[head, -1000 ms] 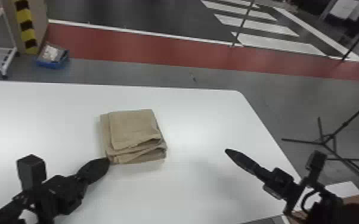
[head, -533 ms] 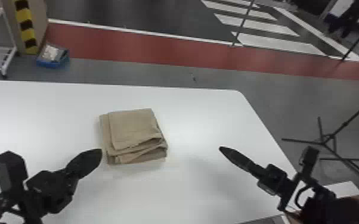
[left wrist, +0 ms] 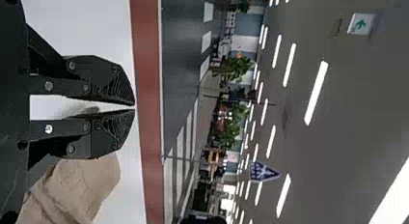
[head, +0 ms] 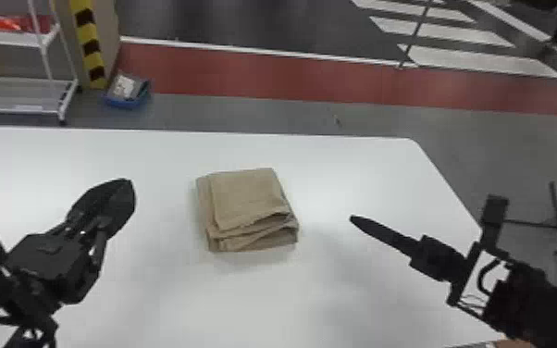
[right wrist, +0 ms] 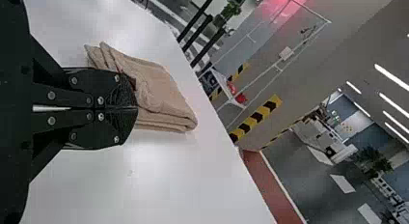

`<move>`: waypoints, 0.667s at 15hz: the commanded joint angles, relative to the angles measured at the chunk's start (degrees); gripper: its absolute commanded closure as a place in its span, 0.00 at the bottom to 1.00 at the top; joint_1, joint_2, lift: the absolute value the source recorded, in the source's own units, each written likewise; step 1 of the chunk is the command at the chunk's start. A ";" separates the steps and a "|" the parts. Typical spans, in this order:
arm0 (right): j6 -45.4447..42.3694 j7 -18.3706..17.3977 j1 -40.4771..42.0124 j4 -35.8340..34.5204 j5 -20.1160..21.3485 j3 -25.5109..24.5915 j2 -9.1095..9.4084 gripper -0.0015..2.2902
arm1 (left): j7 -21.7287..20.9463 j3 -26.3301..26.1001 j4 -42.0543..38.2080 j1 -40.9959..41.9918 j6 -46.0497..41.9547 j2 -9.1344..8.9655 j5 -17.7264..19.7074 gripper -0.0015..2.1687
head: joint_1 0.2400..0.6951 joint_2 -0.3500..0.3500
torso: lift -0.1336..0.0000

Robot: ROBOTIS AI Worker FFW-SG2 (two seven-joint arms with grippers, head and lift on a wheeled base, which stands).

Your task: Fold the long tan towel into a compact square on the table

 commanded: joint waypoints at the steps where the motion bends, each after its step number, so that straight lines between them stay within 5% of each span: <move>1: -5.96 -3.51 -0.58 -0.80 4.83 6.46 0.10 0.51 | 3.42 1.61 -5.64 3.14 0.92 -0.32 -0.44 0.00 | 1.00 0.25 | 0.08; 2: -10.00 -6.23 -0.67 -0.80 7.12 9.54 0.45 0.17 | 5.35 2.05 -6.78 3.57 2.15 -0.67 -0.26 0.00 | 1.00 0.28 | 0.08; 3: -13.87 -8.96 -0.58 -0.80 9.75 12.53 1.33 0.00 | 7.46 2.31 -7.48 3.75 4.26 -0.93 -0.09 0.01 | 1.00 0.31 | 0.08; 7: -31.45 -21.61 2.40 -0.63 16.08 21.32 5.73 0.02 | 13.53 3.01 -7.66 4.19 3.91 -1.99 -2.11 0.01 | 1.00 0.43 | 0.08; 10: -44.63 -25.57 8.03 -0.80 17.84 26.94 5.73 0.02 | 12.91 4.42 -2.12 4.37 -4.35 -2.78 -2.29 0.00 | 1.00 0.51 | 0.08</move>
